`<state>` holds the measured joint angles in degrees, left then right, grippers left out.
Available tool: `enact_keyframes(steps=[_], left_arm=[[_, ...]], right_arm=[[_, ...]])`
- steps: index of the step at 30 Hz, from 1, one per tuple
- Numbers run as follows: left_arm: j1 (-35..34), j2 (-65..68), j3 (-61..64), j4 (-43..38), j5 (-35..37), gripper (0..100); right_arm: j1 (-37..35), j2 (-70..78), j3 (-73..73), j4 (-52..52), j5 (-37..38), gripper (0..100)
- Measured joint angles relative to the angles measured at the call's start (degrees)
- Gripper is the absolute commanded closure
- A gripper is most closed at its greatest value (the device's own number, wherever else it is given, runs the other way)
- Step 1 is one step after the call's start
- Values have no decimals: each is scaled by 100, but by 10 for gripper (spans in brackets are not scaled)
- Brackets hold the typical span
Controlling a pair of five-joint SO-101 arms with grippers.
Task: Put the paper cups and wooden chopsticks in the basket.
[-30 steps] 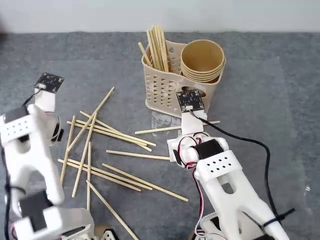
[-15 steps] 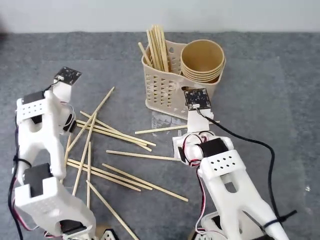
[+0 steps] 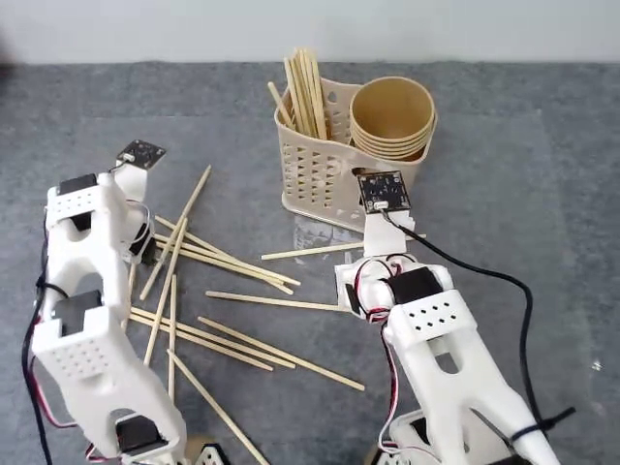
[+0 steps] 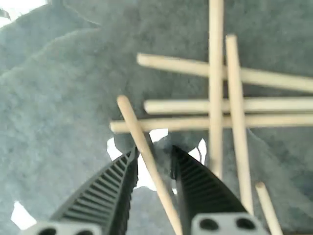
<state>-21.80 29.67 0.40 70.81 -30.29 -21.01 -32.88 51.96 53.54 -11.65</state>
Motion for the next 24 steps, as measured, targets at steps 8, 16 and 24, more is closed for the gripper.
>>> enact_keyframes(steps=[8, 16, 24], left_arm=[[132, 360, -747, 949, -9, 987], [369, 422, -1749, 2558, 18, 988], [440, 26, -2602, 2796, 501, 988]], right_arm=[[0, 0, 0, 0, 0, 990], [0, 0, 0, 0, 0, 990], [0, 0, 0, 0, 0, 990]])
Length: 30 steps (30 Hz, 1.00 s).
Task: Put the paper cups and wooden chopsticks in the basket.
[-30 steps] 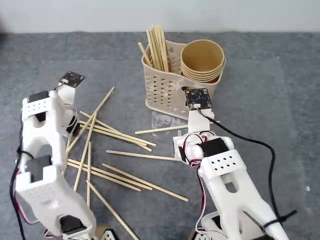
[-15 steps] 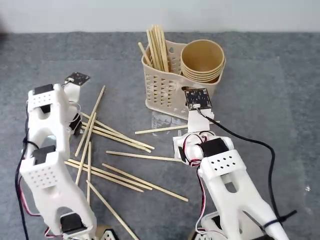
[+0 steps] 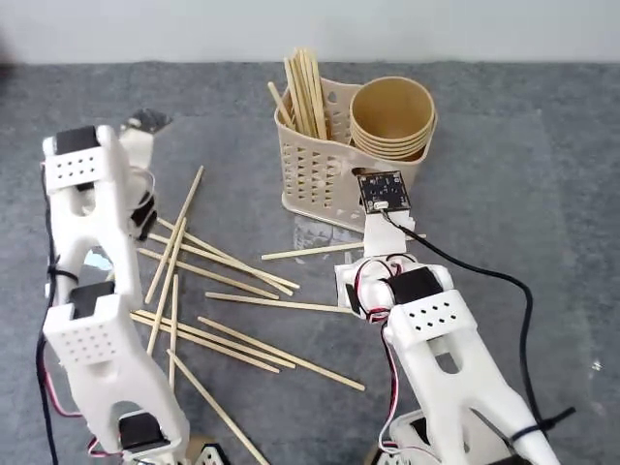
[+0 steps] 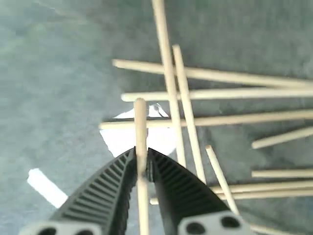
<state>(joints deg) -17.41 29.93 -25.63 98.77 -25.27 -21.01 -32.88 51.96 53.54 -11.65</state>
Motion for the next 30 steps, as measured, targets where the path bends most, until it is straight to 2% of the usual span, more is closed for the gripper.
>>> enact_keyframes(steps=[12, 20, 24, 30], left_arm=[[1134, -2286, -844, 62, 686, 985], [1820, -2505, -1503, 0, 2215, 987], [1881, -2505, -1837, -730, 3007, 987], [2084, -2505, -2066, -2347, 3824, 988]], right_arm=[[0, 0, 0, 0, 0, 990], [0, 0, 0, 0, 0, 990], [0, 0, 0, 0, 0, 990], [0, 0, 0, 0, 0, 990]])
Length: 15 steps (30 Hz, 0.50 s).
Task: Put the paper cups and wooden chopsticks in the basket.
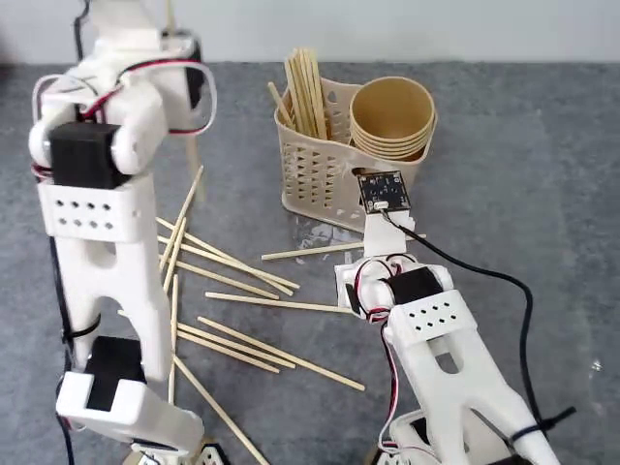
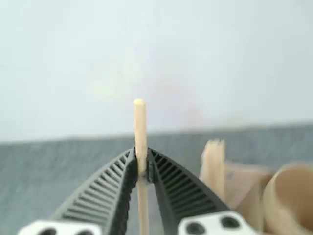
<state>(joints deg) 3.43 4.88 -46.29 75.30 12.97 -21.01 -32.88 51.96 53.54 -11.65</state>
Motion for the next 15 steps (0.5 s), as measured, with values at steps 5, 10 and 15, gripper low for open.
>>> enact_keyframes(steps=[5, 10, 15], left_arm=[[343, 0, 0, -1152, 642, 988], [624, -9, 70, -2242, 1134, 988], [862, -9, 1002, -3367, 1248, 988]], right_arm=[[0, 0, 0, 0, 0, 990], [0, 0, 18, 0, 0, 990], [0, 0, 18, 0, 0, 990]])
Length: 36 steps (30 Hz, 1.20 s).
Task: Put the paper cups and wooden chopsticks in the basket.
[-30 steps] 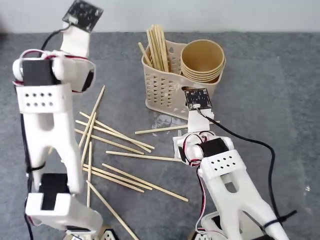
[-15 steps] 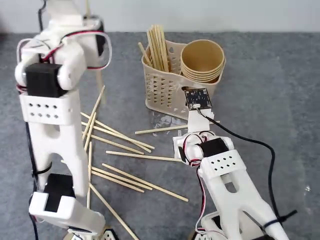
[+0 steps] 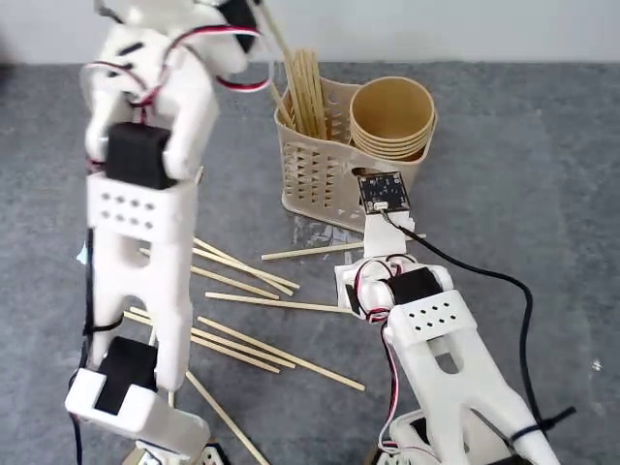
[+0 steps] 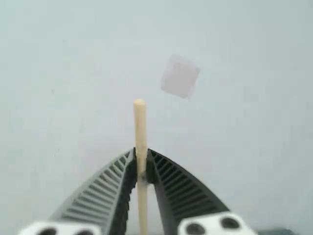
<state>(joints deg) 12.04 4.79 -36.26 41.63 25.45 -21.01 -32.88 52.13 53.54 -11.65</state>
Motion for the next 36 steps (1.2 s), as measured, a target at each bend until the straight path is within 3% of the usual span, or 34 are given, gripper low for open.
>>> enact_keyframes(steps=[7, 11, 14, 23, 29, 36], left_arm=[[44, 9, 1978, -1714, -62, 984], [97, 18, 2426, -1873, -545, 888], [176, -79, 2426, -1433, -642, 818], [88, -668, 1512, 589, -659, 867], [-730, -721, 985, 1705, -730, 883], [-1574, -721, 967, 3262, -1354, 963]], right_arm=[[0, 0, 0, 0, 0, 990], [0, 0, 0, 0, 0, 990], [0, 0, 0, 0, 0, 990], [0, 0, 79, 0, 0, 990], [9, 0, 352, -413, 0, 990], [0, 0, 378, -457, 0, 990]])
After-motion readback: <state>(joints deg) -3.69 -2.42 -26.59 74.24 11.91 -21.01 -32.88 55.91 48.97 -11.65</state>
